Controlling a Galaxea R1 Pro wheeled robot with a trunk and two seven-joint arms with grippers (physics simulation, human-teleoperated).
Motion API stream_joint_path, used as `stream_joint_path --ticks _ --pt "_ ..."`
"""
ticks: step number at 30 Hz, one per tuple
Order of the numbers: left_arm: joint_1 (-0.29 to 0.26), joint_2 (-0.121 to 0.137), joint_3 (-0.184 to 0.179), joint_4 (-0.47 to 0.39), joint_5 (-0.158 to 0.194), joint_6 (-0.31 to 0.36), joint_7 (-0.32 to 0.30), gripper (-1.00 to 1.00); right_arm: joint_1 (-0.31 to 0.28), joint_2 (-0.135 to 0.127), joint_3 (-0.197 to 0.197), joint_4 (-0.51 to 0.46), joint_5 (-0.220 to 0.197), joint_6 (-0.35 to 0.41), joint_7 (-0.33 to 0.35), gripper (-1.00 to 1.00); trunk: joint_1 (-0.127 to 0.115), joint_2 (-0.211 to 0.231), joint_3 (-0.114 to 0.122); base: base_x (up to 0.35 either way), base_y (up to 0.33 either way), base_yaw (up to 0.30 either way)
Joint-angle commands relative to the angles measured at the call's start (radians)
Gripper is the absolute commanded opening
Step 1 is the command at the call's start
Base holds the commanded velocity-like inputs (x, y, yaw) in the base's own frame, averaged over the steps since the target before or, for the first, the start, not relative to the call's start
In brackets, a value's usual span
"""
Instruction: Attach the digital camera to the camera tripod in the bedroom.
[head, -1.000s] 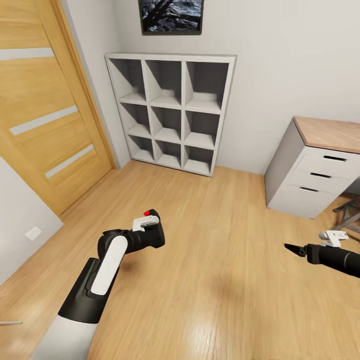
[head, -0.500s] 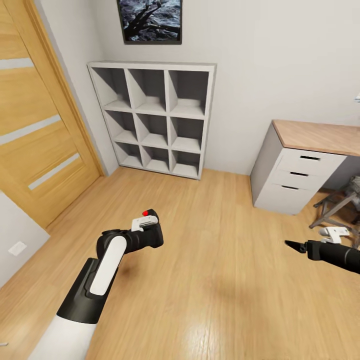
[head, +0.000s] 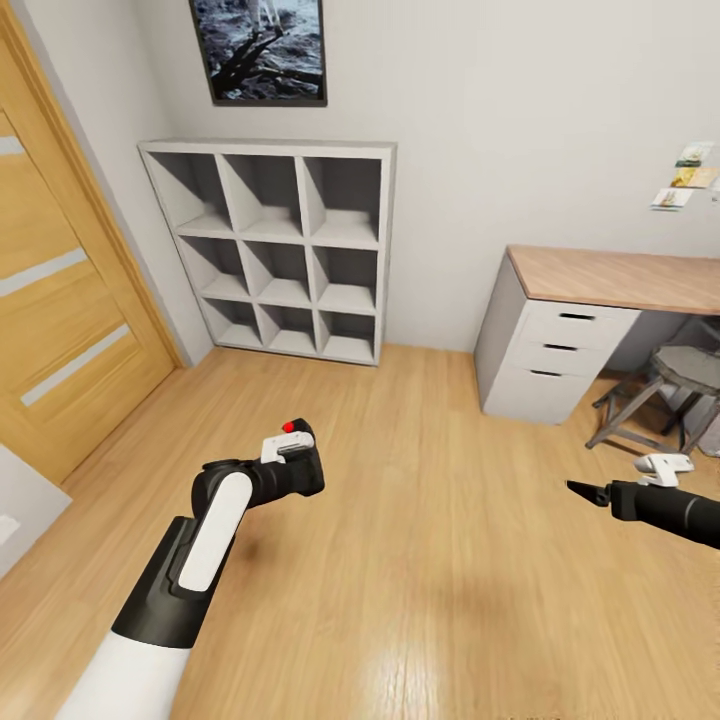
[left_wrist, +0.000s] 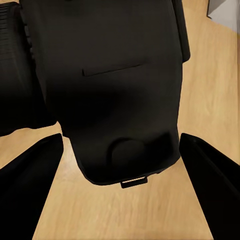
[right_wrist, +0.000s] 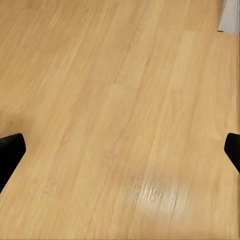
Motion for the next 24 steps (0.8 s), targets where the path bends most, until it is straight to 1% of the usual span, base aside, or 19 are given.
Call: stream_joint_path --ticks 1,9,18,23,24 --pt "0.0 0.0 0.0 -0.001 0.01 0.002 0.011 -1.0 -0.001 0.0 -0.001 -0.001 0.006 0.006 0.007 1.0 -0.004 0.007 0.004 0.0 0.0 -0.177" --pt "0.016 0.01 0.005 0.009 0.008 0.003 0.014 -1.0 0.004 0.0 0.002 -0.001 0.006 0.004 0.01 1.0 -0.035 0.063 0.039 0.0 0.0 -0.177" --pt "0.027 0.016 0.005 0.01 0.006 0.0 0.035 -1.0 0.003 -0.001 0.001 -0.001 0.006 0.004 0.01 1.0 -0.069 0.126 0.078 0.0 0.0 -0.177" --pt "0.029 0.017 0.004 0.012 0.007 -0.001 0.035 -1.0 0.003 -0.002 0.0 -0.001 0.006 0.003 0.01 1.0 -0.088 0.161 0.1 0.0 0.0 -0.177" --pt "0.036 0.017 -0.003 0.024 0.008 -0.002 0.034 -1.0 0.002 -0.002 -0.001 -0.001 0.006 0.001 0.01 1.0 -0.092 0.168 0.104 0.0 0.0 -0.177"
